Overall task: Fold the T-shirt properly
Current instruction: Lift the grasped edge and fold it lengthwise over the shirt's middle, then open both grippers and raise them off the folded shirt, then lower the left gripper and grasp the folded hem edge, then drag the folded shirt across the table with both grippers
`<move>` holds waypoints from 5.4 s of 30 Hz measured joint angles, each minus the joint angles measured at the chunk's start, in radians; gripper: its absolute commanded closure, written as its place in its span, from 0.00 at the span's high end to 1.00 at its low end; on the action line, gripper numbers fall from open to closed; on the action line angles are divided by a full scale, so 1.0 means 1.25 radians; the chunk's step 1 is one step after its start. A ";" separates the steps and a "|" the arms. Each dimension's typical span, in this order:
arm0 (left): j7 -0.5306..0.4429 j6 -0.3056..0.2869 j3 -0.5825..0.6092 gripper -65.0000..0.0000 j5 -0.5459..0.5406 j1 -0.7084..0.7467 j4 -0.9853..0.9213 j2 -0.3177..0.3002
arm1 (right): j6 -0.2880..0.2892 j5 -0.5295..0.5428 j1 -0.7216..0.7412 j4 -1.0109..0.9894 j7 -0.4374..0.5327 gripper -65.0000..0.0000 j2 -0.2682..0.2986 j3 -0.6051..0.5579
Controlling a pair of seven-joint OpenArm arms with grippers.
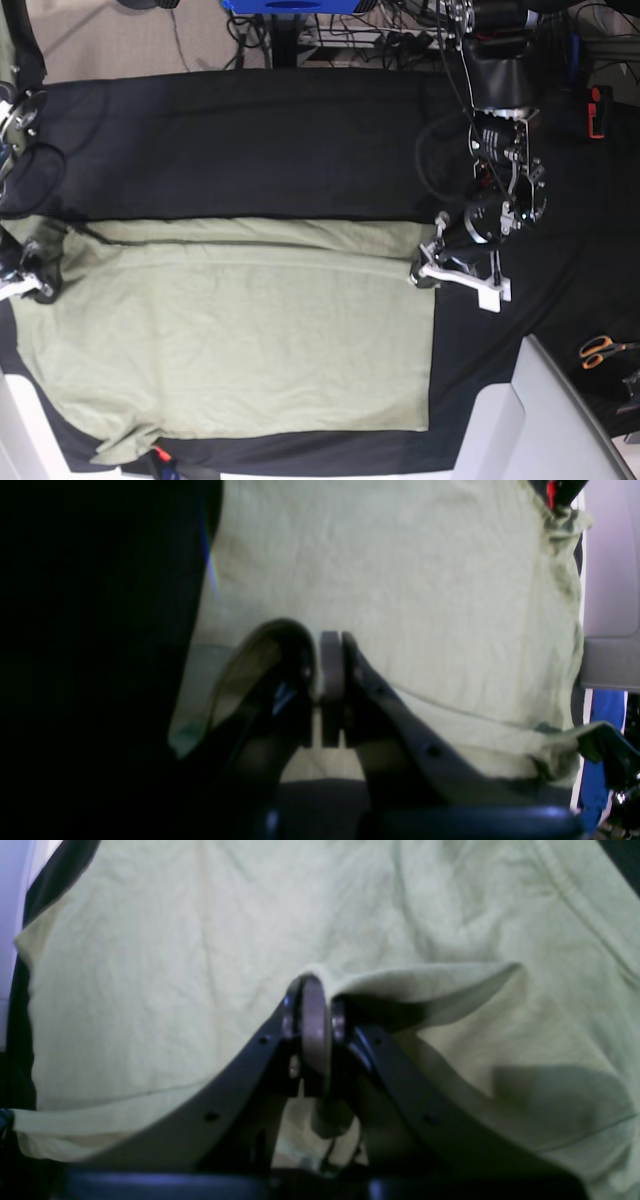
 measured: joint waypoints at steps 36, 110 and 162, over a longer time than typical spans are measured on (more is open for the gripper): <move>-0.080 0.000 -0.005 0.64 0.149 -0.139 -0.128 0.020 | -0.001 -0.002 0.063 -0.095 0.234 0.63 -0.001 -0.055; -0.092 -0.013 -0.072 0.99 -0.160 0.217 0.077 0.046 | -0.210 0.004 0.013 -0.312 0.206 0.00 0.031 0.399; -0.015 -0.005 -0.066 0.00 -0.154 0.122 -0.017 -0.004 | -0.196 0.007 -0.084 -0.009 -0.045 0.00 -0.054 0.398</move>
